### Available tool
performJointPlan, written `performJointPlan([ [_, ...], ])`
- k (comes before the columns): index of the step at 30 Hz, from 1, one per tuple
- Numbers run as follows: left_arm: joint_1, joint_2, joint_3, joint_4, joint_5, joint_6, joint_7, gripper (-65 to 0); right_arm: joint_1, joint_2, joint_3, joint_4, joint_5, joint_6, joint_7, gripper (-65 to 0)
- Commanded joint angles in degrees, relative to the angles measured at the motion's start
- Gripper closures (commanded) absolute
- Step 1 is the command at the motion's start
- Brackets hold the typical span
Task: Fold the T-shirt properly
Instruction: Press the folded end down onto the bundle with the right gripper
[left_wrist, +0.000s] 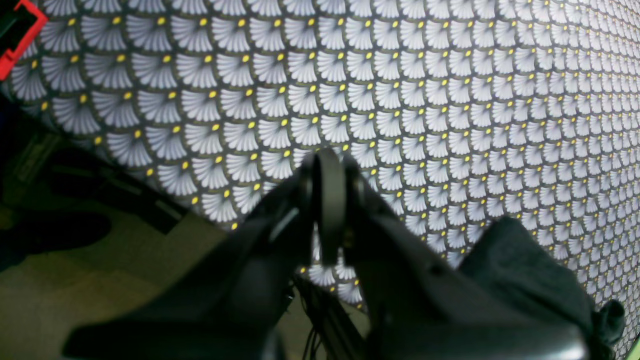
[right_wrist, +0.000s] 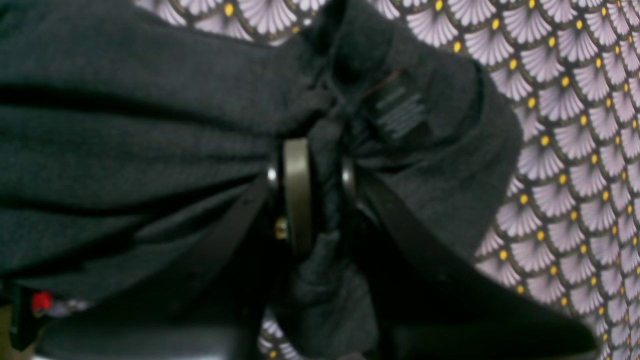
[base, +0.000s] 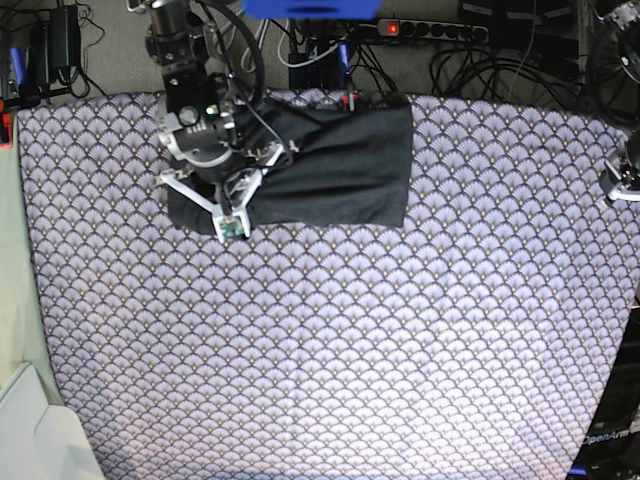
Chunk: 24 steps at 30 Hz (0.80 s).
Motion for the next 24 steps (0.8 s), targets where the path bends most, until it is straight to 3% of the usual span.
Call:
performJointPlan([
  [1,-0.3,-1.0,-0.6,0.7,-1.4,1.1,-0.5,0.0,0.5,0.0,-0.1,1.3,-0.5,-0.1,0.9,0.0],
  [19,-0.5,-1.0,-0.6,0.8,-1.4,1.1,-0.5,0.0,0.6,0.1,-3.7,1.1,-0.4,-0.1,-1.3,0.0],
  [21,-0.6,-1.0,-0.6,0.8,-1.4,1.1,-0.5,0.0,1.1,0.0,-3.7,1.0,-0.4,-0.1,-3.0,-2.6],
  [24,-0.7,-1.0,-0.6,0.8,-1.4,1.1,-0.5,0.0,1.5,0.1,-3.7,1.1,-0.4,-0.1,-4.3,-11.6],
])
